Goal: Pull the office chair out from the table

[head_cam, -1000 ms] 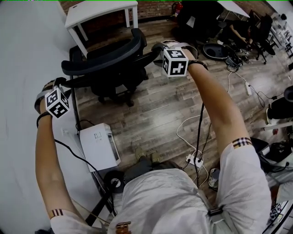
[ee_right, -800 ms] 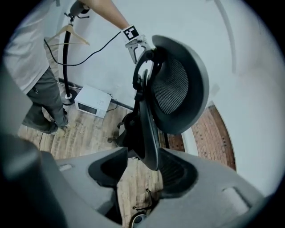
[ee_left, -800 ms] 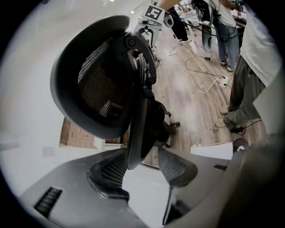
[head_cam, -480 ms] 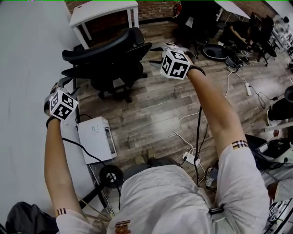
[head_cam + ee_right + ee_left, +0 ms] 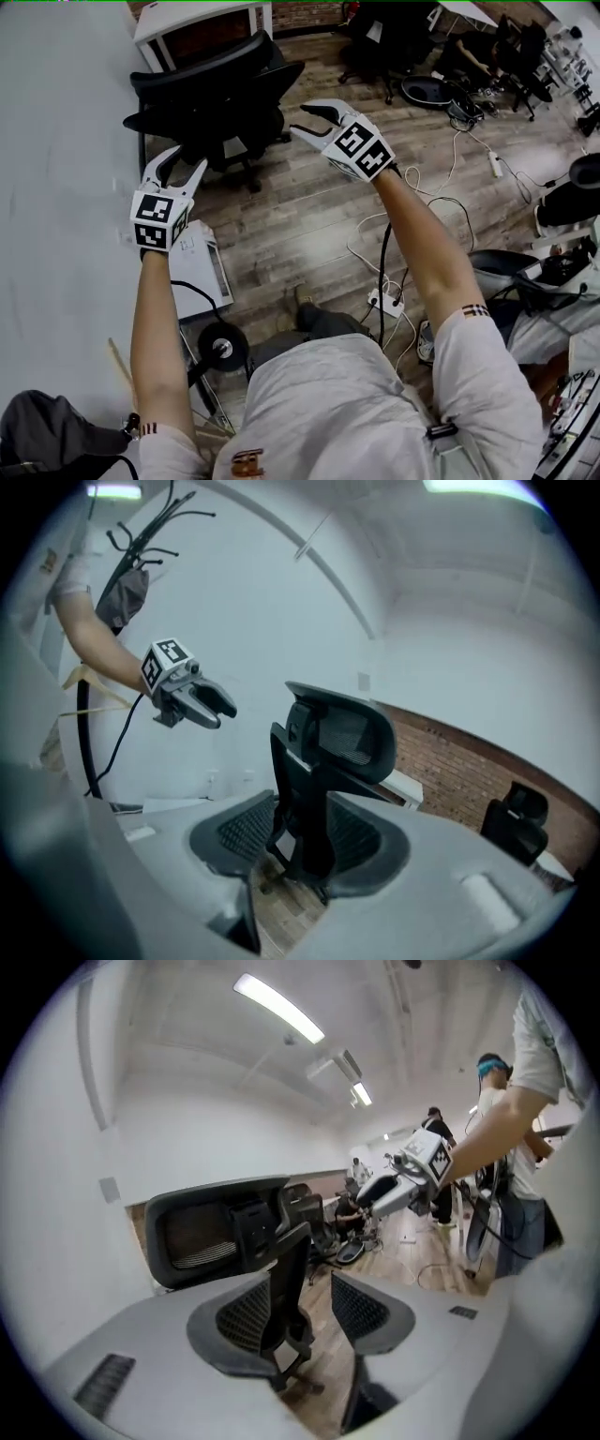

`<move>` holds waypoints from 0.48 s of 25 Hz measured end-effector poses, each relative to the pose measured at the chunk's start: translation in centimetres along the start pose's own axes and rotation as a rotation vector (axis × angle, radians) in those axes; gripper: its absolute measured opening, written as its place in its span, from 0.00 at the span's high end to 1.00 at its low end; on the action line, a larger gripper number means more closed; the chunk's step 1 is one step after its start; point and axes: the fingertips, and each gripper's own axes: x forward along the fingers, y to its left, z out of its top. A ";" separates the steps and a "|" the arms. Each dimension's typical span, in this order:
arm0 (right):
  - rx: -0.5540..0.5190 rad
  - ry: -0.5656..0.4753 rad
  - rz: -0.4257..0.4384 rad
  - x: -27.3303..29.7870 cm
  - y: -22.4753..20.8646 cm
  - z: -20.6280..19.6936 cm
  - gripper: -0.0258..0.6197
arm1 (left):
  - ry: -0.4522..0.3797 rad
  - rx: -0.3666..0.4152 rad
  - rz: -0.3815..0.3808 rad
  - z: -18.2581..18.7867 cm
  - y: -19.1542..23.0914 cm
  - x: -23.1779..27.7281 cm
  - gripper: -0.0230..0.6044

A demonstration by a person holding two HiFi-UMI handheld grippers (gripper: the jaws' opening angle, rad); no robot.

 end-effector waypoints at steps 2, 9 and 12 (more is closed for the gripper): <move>0.043 -0.034 0.004 -0.3 1.7 0.7 0.70 | -0.060 -0.054 -0.011 1.0 -1.3 -0.4 0.66; 0.140 -0.205 0.003 -1.4 5.4 5.6 0.88 | -0.245 -0.242 0.014 4.3 -3.7 -2.6 0.81; 0.166 -0.296 0.020 -2.5 7.3 8.1 0.91 | -0.322 -0.296 0.046 5.9 -4.5 -4.3 0.87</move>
